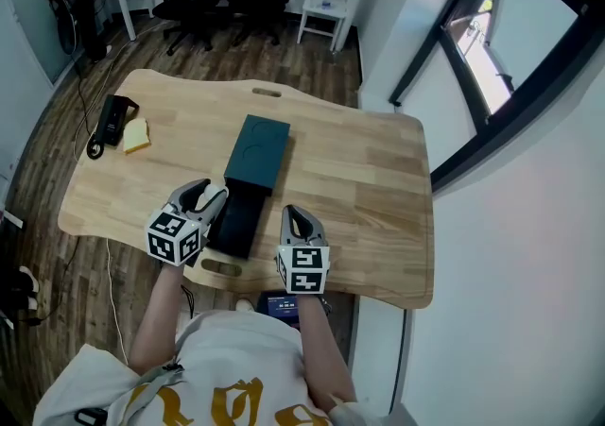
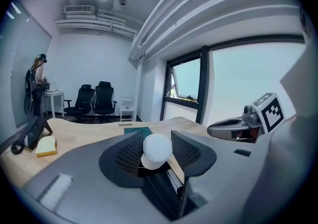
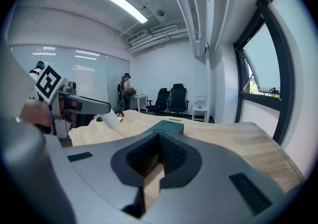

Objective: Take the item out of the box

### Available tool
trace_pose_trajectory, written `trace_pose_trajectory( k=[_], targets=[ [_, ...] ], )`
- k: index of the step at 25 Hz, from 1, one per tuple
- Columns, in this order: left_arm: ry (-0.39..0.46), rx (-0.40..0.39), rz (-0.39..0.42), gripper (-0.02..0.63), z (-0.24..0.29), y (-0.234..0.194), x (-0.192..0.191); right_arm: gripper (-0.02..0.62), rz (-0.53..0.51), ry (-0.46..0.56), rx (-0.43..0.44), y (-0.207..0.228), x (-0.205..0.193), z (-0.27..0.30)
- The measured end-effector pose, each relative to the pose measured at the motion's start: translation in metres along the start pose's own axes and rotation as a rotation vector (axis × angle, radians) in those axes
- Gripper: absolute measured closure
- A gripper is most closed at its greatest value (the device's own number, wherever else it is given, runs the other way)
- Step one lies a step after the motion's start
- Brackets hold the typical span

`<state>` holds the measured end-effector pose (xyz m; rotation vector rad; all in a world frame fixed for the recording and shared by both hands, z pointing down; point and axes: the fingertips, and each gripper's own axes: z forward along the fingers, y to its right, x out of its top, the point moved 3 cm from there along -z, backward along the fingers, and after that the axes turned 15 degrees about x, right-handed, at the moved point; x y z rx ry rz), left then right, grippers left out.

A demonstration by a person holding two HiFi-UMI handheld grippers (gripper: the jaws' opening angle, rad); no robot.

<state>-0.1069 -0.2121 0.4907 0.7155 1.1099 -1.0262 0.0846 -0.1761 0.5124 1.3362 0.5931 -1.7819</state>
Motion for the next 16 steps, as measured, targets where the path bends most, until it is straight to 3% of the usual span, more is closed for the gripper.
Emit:
trace_pose_trajectory(
  k=[16],
  targets=[
    [-0.012,-0.01,-0.012,0.425,0.01,0.005,-0.004,0.591,0.0,-0.016,-0.01,0.009,-0.006,0.001]
  ],
)
